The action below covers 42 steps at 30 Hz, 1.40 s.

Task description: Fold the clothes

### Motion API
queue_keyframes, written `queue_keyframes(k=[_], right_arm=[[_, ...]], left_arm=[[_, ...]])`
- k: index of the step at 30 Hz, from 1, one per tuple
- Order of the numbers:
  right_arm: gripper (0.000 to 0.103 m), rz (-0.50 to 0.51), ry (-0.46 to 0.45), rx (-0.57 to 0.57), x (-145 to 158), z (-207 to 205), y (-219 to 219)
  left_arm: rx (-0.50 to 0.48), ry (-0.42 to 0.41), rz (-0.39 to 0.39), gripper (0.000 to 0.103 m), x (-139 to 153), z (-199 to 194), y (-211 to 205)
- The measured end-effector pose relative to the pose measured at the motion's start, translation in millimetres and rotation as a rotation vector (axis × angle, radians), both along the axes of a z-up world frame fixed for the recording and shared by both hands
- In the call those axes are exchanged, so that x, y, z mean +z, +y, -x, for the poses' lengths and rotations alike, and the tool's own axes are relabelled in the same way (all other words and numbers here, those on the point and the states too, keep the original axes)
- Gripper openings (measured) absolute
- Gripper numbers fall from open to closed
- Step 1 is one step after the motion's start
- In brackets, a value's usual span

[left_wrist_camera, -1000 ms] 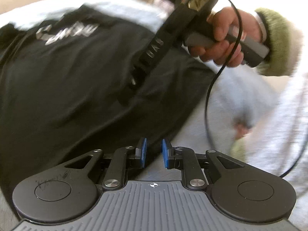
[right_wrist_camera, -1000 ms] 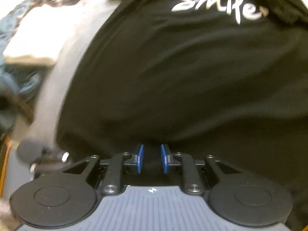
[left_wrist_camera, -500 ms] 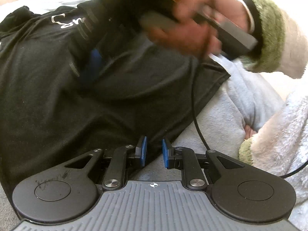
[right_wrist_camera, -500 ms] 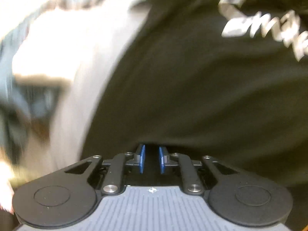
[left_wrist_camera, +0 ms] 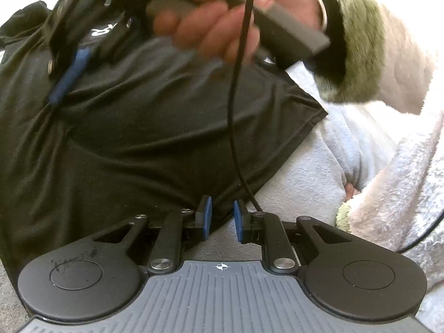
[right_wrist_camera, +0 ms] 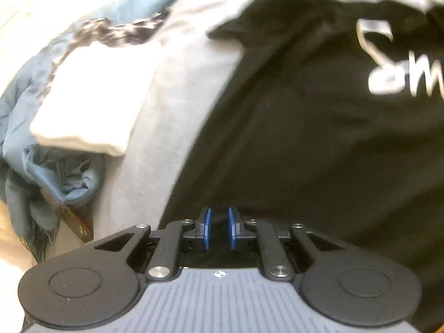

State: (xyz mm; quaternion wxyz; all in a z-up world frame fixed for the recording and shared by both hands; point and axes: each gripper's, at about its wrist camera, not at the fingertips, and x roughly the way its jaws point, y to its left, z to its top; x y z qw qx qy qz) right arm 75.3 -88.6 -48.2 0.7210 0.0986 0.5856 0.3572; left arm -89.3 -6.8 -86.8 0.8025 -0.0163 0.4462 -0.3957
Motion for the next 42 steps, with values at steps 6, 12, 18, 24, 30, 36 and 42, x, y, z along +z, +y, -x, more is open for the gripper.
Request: queue_keyframes(k=[6, 12, 18, 24, 30, 36, 42], right_arm=[[0.019, 0.004, 0.084, 0.210, -18, 24, 34], [0.020, -0.059, 0.053, 0.215, -18, 5, 53], [0.022, -0.149, -0.016, 0.164, -3, -8, 41], [0.022, -0.265, -0.078, 0.048, 8, -8, 17], [0.039, -0.380, -0.127, -0.087, 20, -8, -11], [0.039, -0.334, -0.052, -0.203, 30, 16, -101], [0.033, -0.173, 0.043, -0.137, 2, 65, -151]], left_arm=[[-0.001, 0.018, 0.023, 0.017, -1, -2, 6], [0.003, 0.023, 0.034, 0.017, -1, -2, 10], [0.002, 0.027, 0.038, 0.017, -3, 2, 14], [0.008, 0.023, 0.039, 0.017, -4, 4, 13], [-0.009, 0.024, 0.049, 0.017, 4, 4, 19], [-0.001, 0.041, 0.098, 0.017, 18, -3, 32], [-0.039, 0.041, 0.074, 0.017, 19, -19, 2]])
